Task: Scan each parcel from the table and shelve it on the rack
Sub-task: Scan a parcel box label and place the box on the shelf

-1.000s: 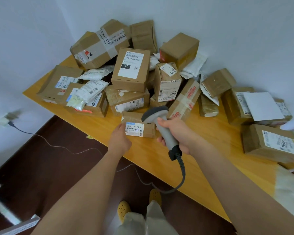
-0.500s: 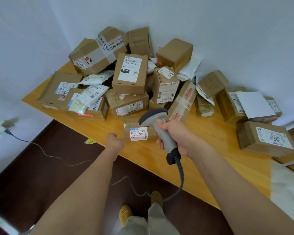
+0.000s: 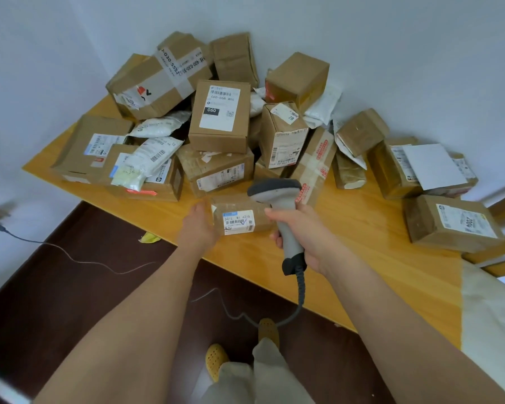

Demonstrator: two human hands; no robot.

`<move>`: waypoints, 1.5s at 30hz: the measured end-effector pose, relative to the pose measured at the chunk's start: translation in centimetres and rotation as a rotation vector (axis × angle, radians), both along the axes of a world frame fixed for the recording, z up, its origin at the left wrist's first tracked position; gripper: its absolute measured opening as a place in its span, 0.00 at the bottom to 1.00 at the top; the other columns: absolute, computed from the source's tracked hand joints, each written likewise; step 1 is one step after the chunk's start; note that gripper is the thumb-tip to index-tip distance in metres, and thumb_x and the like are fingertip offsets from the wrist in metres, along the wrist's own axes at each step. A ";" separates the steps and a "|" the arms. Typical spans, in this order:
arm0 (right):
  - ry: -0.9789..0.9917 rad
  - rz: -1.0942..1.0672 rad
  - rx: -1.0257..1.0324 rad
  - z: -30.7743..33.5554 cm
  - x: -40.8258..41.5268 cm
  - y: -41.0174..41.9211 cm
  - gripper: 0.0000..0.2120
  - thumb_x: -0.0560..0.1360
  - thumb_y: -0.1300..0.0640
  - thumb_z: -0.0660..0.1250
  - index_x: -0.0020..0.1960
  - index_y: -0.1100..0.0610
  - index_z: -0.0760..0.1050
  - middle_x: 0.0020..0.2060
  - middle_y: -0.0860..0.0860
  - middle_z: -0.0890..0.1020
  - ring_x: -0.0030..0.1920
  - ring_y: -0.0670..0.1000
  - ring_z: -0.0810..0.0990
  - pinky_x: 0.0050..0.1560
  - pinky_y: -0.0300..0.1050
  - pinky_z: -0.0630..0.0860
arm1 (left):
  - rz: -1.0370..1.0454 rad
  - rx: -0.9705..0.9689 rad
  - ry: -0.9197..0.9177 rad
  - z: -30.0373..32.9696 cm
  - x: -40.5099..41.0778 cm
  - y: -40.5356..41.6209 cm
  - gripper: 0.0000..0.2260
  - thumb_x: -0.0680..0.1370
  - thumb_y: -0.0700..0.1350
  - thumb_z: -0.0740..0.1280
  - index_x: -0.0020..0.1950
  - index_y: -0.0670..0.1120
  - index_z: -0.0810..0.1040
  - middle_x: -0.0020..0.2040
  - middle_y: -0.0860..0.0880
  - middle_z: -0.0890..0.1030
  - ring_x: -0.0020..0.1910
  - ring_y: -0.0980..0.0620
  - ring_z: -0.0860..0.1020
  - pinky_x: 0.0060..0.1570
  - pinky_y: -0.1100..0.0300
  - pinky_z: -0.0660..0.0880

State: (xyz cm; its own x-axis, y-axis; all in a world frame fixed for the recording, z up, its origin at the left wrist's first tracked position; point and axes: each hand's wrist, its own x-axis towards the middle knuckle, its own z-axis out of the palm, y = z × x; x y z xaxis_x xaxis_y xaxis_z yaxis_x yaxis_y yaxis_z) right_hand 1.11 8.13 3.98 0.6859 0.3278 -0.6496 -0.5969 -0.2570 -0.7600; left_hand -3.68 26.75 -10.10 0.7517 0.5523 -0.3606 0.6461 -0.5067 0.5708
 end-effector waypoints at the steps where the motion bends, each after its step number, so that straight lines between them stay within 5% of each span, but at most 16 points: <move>1: -0.005 -0.026 0.005 -0.6 0.0 0.0 0.12 0.76 0.58 0.71 0.57 0.56 0.73 0.34 0.50 0.80 0.28 0.47 0.75 0.29 0.40 0.73 | -0.102 0.073 0.004 -0.3 0.7 0.2 0.36 0.75 0.46 0.72 0.77 0.47 0.58 0.76 0.46 0.62 0.73 0.42 0.62 0.68 0.43 0.66; 4: -0.034 -0.026 -0.018 -2.4 0.0 -0.2 0.14 0.77 0.59 0.70 0.61 0.56 0.73 0.35 0.50 0.78 0.27 0.47 0.74 0.28 0.39 0.73 | -0.315 0.156 0.104 -1.9 2.9 0.4 0.50 0.69 0.45 0.77 0.80 0.50 0.45 0.80 0.49 0.50 0.78 0.41 0.49 0.74 0.39 0.54; 8: -0.008 -0.011 -0.054 -4.0 -0.3 -0.7 0.09 0.78 0.59 0.69 0.55 0.52 0.72 0.36 0.52 0.75 0.27 0.46 0.74 0.29 0.39 0.73 | -0.359 0.238 0.192 -3.1 3.2 -0.3 0.54 0.66 0.48 0.79 0.80 0.48 0.45 0.76 0.43 0.54 0.74 0.37 0.56 0.73 0.42 0.57; 12: -0.005 0.019 -0.072 -4.2 -0.4 -0.9 0.08 0.78 0.60 0.69 0.53 0.52 0.72 0.35 0.52 0.75 0.26 0.46 0.74 0.30 0.41 0.72 | -0.198 0.093 0.320 -2.4 1.8 -1.2 0.49 0.62 0.51 0.81 0.75 0.46 0.55 0.68 0.42 0.57 0.68 0.38 0.58 0.67 0.46 0.64; 16: -0.068 0.087 -0.034 -3.1 -0.5 -0.1 0.08 0.77 0.63 0.69 0.51 0.53 0.72 0.36 0.52 0.76 0.24 0.45 0.73 0.28 0.40 0.71 | 0.129 -0.134 0.318 -1.0 -1.9 -1.5 0.52 0.61 0.53 0.81 0.74 0.44 0.52 0.69 0.42 0.60 0.70 0.40 0.59 0.67 0.47 0.65; 20: -0.115 0.181 0.104 -1.6 -1.8 2.1 0.11 0.76 0.68 0.68 0.50 0.54 0.71 0.44 0.52 0.80 0.23 0.46 0.72 0.27 0.39 0.70 | 0.498 -0.692 -0.008 2.6 -7.4 -1.1 0.54 0.57 0.55 0.83 0.73 0.45 0.54 0.66 0.48 0.72 0.64 0.47 0.73 0.65 0.49 0.71; 23: -0.124 0.304 0.168 -0.1 -4.4 5.3 0.12 0.76 0.67 0.68 0.55 0.55 0.72 0.48 0.53 0.81 0.24 0.46 0.73 0.28 0.40 0.72 | 0.638 -0.890 -0.258 7.0 -12.7 -0.8 0.53 0.50 0.60 0.84 0.67 0.48 0.60 0.59 0.48 0.79 0.56 0.49 0.81 0.60 0.48 0.77; 28: -0.154 0.535 0.314 3.3 -13.2 11.0 0.15 0.75 0.68 0.67 0.59 0.55 0.73 0.45 0.52 0.83 0.28 0.44 0.76 0.30 0.38 0.74 | 0.778 -0.825 -0.463 13.1 -23.2 0.7 0.54 0.51 0.61 0.83 0.69 0.44 0.63 0.60 0.45 0.81 0.54 0.49 0.83 0.53 0.51 0.80; 32: -0.203 0.701 0.409 5.8 -21.7 13.4 0.18 0.74 0.68 0.71 0.60 0.56 0.72 0.47 0.55 0.83 0.29 0.43 0.79 0.31 0.36 0.76 | 0.927 -0.758 -0.640 16.6 -32.2 0.3 0.40 0.61 0.54 0.79 0.65 0.44 0.63 0.62 0.44 0.77 0.57 0.47 0.81 0.58 0.47 0.77; 37: -0.259 0.900 0.471 8.2 -31.7 15.1 0.20 0.72 0.67 0.73 0.60 0.54 0.72 0.49 0.56 0.83 0.34 0.45 0.80 0.34 0.35 0.76 | 1.039 -0.775 -0.847 18.0 -43.8 0.2 0.41 0.63 0.50 0.81 0.69 0.45 0.62 0.64 0.45 0.78 0.57 0.48 0.82 0.49 0.52 0.80; 41: -0.261 0.971 0.502 9.2 -41.0 16.9 0.18 0.73 0.68 0.72 0.55 0.52 0.72 0.48 0.56 0.82 0.32 0.45 0.79 0.33 0.35 0.77 | 1.081 -0.770 -0.917 18.4 -53.3 0.5 0.43 0.59 0.52 0.83 0.69 0.49 0.65 0.64 0.47 0.79 0.60 0.46 0.80 0.56 0.45 0.78; 45: -0.242 0.980 0.489 9.5 -51.3 19.1 0.14 0.75 0.67 0.68 0.58 0.55 0.72 0.47 0.57 0.82 0.30 0.44 0.77 0.32 0.35 0.76 | 1.193 -0.743 -1.002 19.3 -63.4 1.4 0.40 0.61 0.53 0.82 0.67 0.47 0.66 0.63 0.43 0.79 0.57 0.43 0.81 0.53 0.42 0.79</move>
State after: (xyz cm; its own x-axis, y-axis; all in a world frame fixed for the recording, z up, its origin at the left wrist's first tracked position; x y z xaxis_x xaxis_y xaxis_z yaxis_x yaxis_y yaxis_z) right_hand -50.16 27.19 13.50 0.0826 0.9787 -0.1880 -0.1232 -0.1771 -0.9764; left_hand -67.13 28.14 9.23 0.1573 0.8733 -0.4611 -0.2856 0.4872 0.8252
